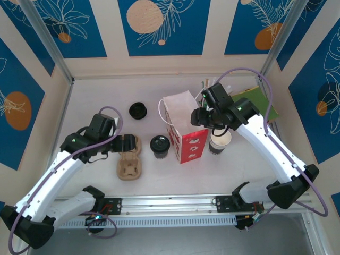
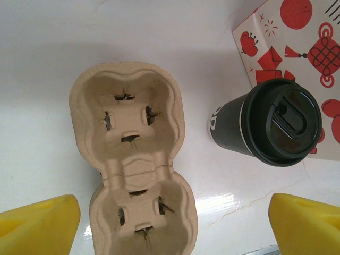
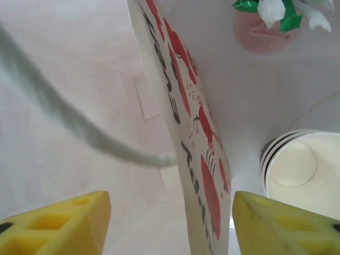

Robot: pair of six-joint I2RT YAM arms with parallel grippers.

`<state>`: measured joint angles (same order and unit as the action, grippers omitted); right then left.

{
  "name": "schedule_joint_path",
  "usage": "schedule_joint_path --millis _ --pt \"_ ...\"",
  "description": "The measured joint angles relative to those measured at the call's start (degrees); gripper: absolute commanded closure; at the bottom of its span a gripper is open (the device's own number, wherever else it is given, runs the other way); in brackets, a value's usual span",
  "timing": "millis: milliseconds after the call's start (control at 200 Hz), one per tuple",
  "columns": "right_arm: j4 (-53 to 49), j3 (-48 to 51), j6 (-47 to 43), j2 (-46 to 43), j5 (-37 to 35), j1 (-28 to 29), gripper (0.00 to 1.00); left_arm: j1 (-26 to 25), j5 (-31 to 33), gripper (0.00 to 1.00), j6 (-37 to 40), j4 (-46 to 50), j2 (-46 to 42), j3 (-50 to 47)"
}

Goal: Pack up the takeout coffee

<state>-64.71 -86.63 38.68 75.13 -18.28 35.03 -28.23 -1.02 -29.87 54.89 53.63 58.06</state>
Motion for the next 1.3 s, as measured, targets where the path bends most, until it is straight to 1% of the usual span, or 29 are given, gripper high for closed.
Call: schedule_joint_path --millis 115,180,345,470,540,595,675,730,840,1010,1170,1300 --pt "-1.1 -1.2 0.0 -1.4 -1.1 1.6 0.26 0.0 0.0 0.03 0.0 0.4 -1.0 0.0" --pt "-1.6 -2.0 0.2 -2.1 -1.9 2.4 0.23 0.0 0.3 0.0 -0.2 0.9 -1.5 0.0" --pt "-2.6 -4.4 -0.7 -3.1 -4.0 4.4 0.21 0.0 2.2 0.0 -1.8 2.3 -3.8 0.0" --pt "-2.6 -7.3 -3.1 -3.0 -4.6 6.3 0.17 0.0 4.4 0.0 -4.5 4.2 -5.9 0.0" --pt "-2.6 -9.3 -4.6 -2.5 -4.9 8.0 0.14 0.0 5.6 0.0 -6.2 5.6 -7.1 0.0" --pt "-2.6 -10.8 -5.9 -2.0 -5.4 9.7 0.13 0.0 6.7 0.0 -7.6 7.0 -8.1 0.0" --pt "-2.1 -12.3 -7.6 -1.0 -5.6 12.8 0.08 0.0 8.3 0.0 -9.4 9.1 -9.8 0.0" --pt "-1.9 -13.0 -8.7 -0.2 -5.8 14.7 0.07 0.0 9.5 0.0 -10.5 10.9 -11.0 0.2" --pt "-1.9 -15.6 -9.8 3.1 -6.0 18.4 0.06 0.0 11.5 0.0 -12.5 13.9 -13.2 0.8" --pt "-2.0 -22.3 -10.1 10.6 -8.5 24.3 0.06 0.0 14.6 0.0 -14.3 18.1 -16.7 0.9" --pt "-2.9 -33.3 -9.7 20.1 -11.4 29.0 0.06 0.0 16.3 0.0 -14.6 21.2 -19.0 0.9" --pt "-5.5 -45.0 -8.1 30.1 -12.7 31.5 0.06 0.0 17.7 0.0 -14.6 23.8 -19.5 1.0"
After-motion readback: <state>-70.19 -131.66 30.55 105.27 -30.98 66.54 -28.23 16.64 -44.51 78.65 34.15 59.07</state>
